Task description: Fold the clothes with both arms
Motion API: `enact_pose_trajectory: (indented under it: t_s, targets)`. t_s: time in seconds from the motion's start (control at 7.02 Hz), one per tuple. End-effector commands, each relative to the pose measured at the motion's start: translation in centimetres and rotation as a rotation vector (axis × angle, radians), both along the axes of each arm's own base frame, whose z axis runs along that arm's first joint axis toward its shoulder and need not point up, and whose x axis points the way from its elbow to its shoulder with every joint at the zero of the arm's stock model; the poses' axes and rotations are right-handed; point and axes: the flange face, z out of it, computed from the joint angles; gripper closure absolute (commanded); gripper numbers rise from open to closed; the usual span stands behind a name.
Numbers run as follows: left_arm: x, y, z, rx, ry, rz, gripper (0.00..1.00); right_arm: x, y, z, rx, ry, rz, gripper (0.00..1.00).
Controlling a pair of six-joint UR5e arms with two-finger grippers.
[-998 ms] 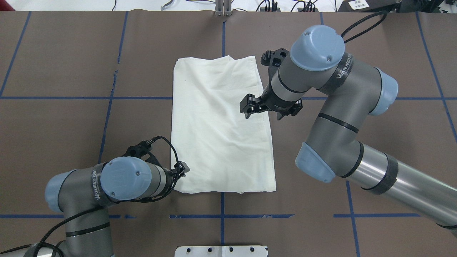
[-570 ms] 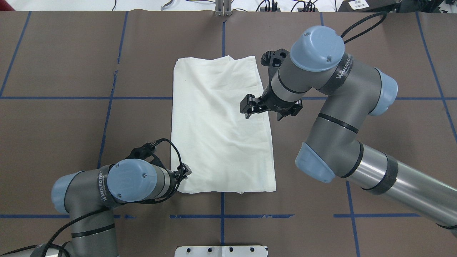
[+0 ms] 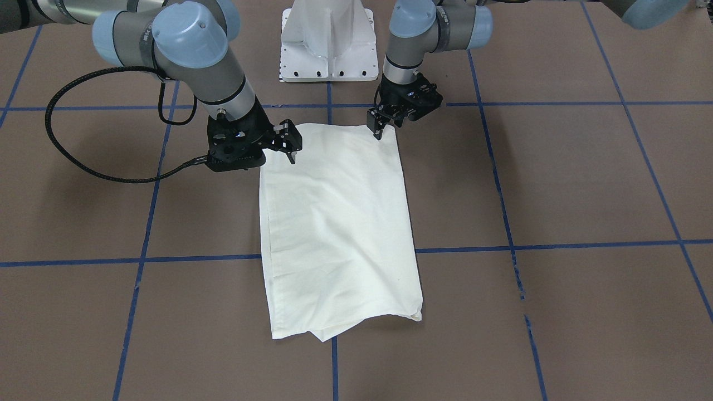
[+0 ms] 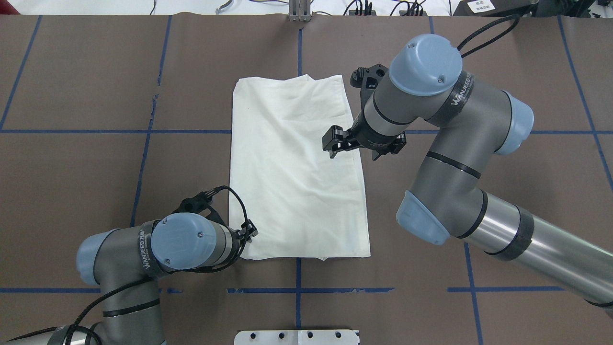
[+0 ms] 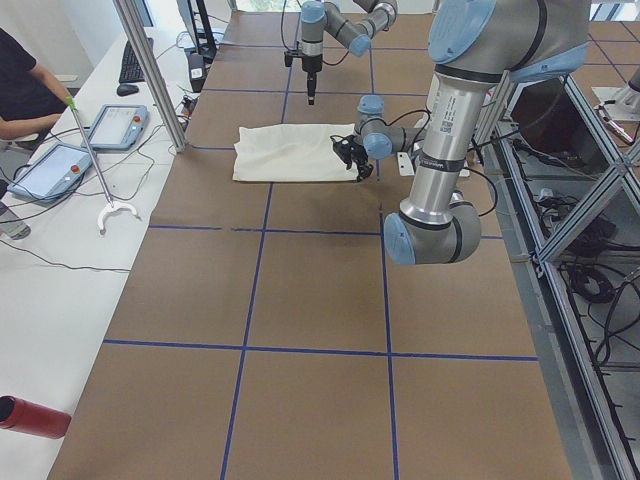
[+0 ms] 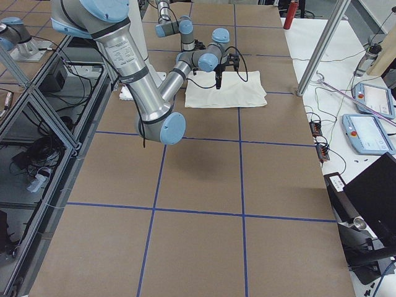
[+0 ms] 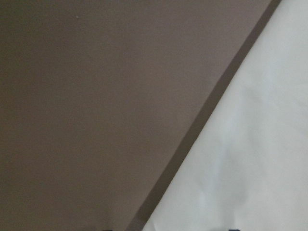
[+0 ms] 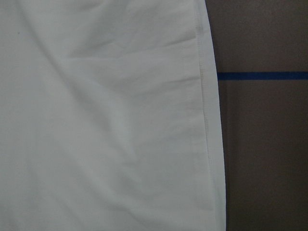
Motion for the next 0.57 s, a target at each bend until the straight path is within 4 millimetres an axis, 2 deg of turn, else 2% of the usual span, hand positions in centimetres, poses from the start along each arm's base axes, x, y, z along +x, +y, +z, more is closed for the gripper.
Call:
enact_pose_trajectory:
  t_s: [0.0,0.14,0.43]
  targets:
    - [-0.04,-0.09,0.07,0.006,-0.002,0.002,0.72,0.04,-0.04,0.11,0.002,0.002,0.001,0.00]
    - [0.01,0.00,0.05,0.006,-0.001,0.004,0.79,0.17,-0.17,0.01,0.004,0.001,0.001,0.00]
    - [-0.11,0.01,0.08,0.009,0.000,0.004,1.00,0.21,-0.27,0.06,0.005,0.002,0.002,0.00]
